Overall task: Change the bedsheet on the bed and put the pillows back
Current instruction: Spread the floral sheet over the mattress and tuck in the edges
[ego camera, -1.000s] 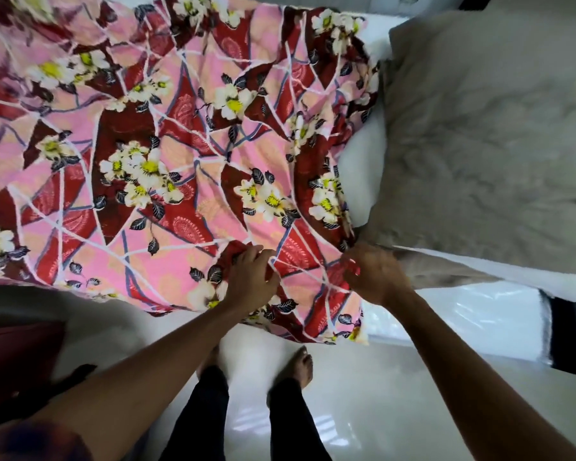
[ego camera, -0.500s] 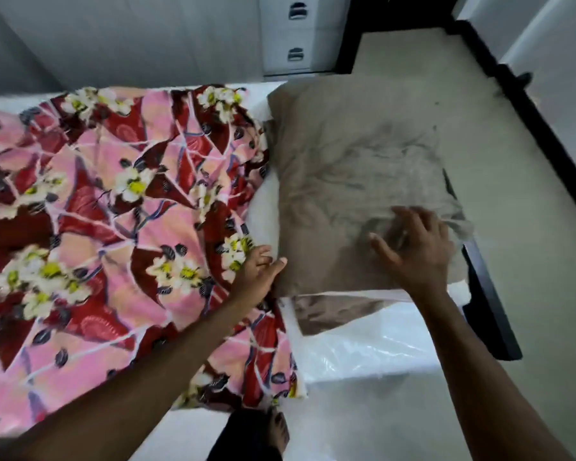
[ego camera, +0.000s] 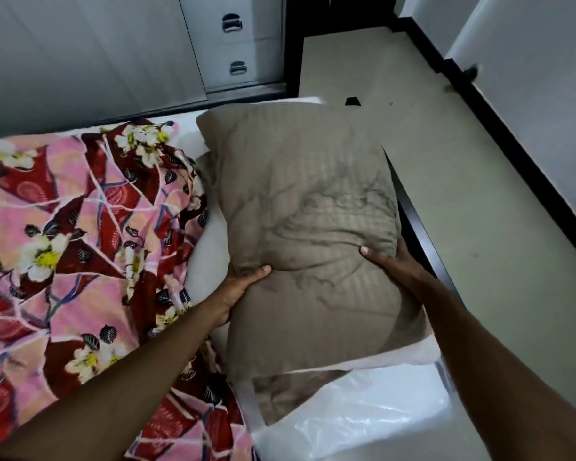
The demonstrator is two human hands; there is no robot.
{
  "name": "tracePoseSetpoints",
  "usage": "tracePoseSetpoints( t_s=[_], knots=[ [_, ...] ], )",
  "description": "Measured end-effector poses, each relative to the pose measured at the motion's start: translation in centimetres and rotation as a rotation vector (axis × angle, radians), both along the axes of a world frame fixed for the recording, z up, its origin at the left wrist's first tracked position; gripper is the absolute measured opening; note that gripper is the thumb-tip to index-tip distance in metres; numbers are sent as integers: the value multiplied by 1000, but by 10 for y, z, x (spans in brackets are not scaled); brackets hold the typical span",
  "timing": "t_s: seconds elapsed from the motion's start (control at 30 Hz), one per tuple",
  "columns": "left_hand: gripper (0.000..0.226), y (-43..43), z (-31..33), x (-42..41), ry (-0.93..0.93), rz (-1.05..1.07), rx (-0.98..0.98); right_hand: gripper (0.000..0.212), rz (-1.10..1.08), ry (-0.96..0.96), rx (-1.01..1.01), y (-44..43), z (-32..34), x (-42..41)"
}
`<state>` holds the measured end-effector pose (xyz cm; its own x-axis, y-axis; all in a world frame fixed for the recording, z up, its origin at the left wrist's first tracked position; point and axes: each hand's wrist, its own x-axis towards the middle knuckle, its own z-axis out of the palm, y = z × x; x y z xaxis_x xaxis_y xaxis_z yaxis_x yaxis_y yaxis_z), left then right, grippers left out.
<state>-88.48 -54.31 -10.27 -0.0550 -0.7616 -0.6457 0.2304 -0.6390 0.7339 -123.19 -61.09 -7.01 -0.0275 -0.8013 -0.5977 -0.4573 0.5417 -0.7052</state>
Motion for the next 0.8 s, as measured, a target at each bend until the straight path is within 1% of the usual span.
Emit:
tracePoseSetpoints(
  t_s=[0.1,0.17,0.2,0.27,0.3,0.4,0.43,0.47,0.53,0.57,0.6,0.67,0.77,0.8],
  knots=[
    [105,-3,-9,-4,12,3,27,138,-34,-52,53,-7,-12,-18],
    [98,-5,-7,-6,62,-10,52,131,-73,-86,48,-9,-20,-24],
    [88,-6,-4,-9,84,-15,63,123,-90,-94,20,-8,-23,-24],
    [56,-10,3,-12,102,-11,84,101,-146,-93,-39,-8,-23,-20],
    [43,-11,7,-13,99,-4,94,89,-177,-86,-56,-7,-20,-16],
    [20,-11,21,-11,57,8,107,41,-228,-73,-147,2,0,-12],
    [13,-9,28,-8,43,4,98,34,-233,-78,-182,6,9,-9],
    [7,-10,33,-4,20,4,86,32,-232,-86,-204,9,14,-7],
    [5,-12,51,5,-29,20,63,36,-233,-112,-249,15,29,-4],
    [9,-14,62,11,-45,20,51,44,-247,-130,-274,18,39,0],
    [15,-15,78,19,-52,23,29,51,-254,-149,-301,20,50,6],
    [25,-15,106,35,-62,31,15,57,-246,-182,-349,21,70,21],
    [49,0,137,86,-146,49,-21,59,-212,-234,-397,27,101,71],
    [49,7,149,104,-182,68,-42,58,-195,-247,-408,29,109,90]
  ],
)
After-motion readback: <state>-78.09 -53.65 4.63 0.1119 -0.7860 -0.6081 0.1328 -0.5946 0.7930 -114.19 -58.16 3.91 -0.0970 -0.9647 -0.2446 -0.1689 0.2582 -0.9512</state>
